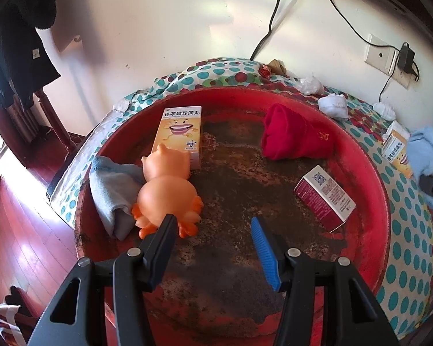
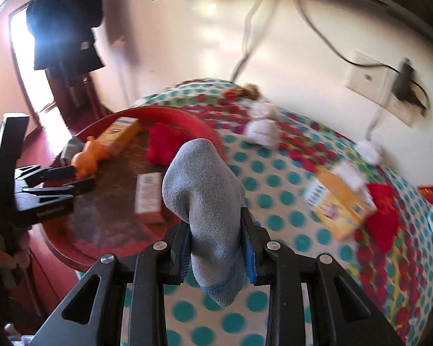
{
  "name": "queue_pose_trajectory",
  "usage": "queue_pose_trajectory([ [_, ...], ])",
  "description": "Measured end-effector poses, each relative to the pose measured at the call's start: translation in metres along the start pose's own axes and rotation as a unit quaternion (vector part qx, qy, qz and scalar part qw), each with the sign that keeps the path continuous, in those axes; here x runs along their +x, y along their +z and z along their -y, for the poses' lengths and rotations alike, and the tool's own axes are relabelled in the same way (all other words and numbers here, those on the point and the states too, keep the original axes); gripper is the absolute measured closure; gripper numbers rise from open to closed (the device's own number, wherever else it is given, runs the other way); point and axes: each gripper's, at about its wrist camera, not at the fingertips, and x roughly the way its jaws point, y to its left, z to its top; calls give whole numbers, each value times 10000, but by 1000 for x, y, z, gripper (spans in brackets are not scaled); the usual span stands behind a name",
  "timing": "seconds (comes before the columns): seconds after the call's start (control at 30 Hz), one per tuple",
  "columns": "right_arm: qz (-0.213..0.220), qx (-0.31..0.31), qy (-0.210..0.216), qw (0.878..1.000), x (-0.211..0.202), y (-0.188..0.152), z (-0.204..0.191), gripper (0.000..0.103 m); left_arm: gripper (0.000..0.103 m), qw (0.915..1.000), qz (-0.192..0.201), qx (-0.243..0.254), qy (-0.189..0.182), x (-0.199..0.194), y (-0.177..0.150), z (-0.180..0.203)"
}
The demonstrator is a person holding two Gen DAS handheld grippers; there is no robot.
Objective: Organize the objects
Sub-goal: 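Carry the grey sock into the red tray and open the right tool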
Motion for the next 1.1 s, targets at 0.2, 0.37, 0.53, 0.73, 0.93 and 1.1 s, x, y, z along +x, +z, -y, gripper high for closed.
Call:
queue_pose_trajectory([
  [0.2,-62,-283,256,9993,13,12,-37,75,48,9997,58,-143,-190,-4,2,-7],
  [0.37,-169,-418,352,9984,28,21,-56,75,48,9982,236,-219,-499,-15,5,-16],
  [0.53,-256,-401,413,9980,42,28,-65,75,38,9939,421,-179,-1003,-27,6,-25],
  [0.73,-339,-429,366,9978,55,35,-65,75,30,9910,391,-466,-1193,-23,8,-38],
  [0.93,-490,-353,282,9978,73,43,-58,75,30,9916,338,-539,-1126,-19,7,-41],
  [1.1,-567,-349,102,9977,87,50,-51,75,30,9926,298,-503,-1064,-16,6,-40],
])
